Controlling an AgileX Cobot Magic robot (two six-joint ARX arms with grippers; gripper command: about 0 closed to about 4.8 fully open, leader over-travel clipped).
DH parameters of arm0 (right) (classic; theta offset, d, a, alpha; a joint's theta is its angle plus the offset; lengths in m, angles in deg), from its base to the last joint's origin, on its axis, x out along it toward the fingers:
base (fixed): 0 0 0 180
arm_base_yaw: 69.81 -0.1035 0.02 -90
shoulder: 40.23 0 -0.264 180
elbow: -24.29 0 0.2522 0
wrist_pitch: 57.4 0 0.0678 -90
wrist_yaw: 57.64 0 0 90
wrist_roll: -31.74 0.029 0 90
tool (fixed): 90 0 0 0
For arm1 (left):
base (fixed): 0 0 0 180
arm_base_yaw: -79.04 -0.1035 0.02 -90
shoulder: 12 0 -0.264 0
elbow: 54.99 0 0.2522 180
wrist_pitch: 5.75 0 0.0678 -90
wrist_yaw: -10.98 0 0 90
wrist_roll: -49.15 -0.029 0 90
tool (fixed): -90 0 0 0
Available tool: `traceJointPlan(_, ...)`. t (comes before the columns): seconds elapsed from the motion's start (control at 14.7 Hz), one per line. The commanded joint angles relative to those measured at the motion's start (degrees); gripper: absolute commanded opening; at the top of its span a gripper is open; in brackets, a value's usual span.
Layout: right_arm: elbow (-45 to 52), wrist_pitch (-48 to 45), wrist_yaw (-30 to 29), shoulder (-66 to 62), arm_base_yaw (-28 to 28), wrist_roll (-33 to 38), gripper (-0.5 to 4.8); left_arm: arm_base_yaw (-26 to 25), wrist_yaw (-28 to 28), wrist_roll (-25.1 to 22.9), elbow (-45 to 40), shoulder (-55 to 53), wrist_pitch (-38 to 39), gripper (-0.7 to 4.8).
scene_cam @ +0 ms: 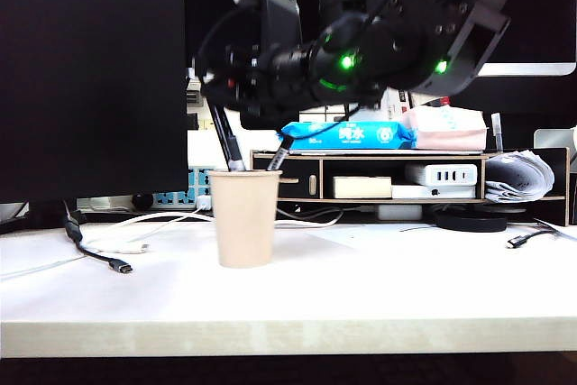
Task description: Pick up the marker and insert it into the paper cup.
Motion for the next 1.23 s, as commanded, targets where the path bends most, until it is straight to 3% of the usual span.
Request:
traceJointPlan(0.07,-0.3,-0.7,-0.2,0.1,-0.1,-0.1,-0.01,-0.1,0.2,-0.1,-0.1,0.0,0.7,-0.05)
traceJointPlan(0.61,-0.3,-0.5,-0.2,0.0,-0.1,-0.1,0.05,-0.1,0.2,-0.1,-0.1,0.0,0.7,-0.05)
traceJointPlan(0.75,-0.3,-0.4,-0.2,0.0,-0.1,-0.1,0.8,-0.1,0.2,-0.1,-0.1,0.0,0.7,-0.05)
traceJointPlan(1.23,-0.3,-0.4,-0.2,0.0,0.0,-0.1,1.0,-0.1,0.2,-0.1,-0.1,0.0,0.7,-0.05)
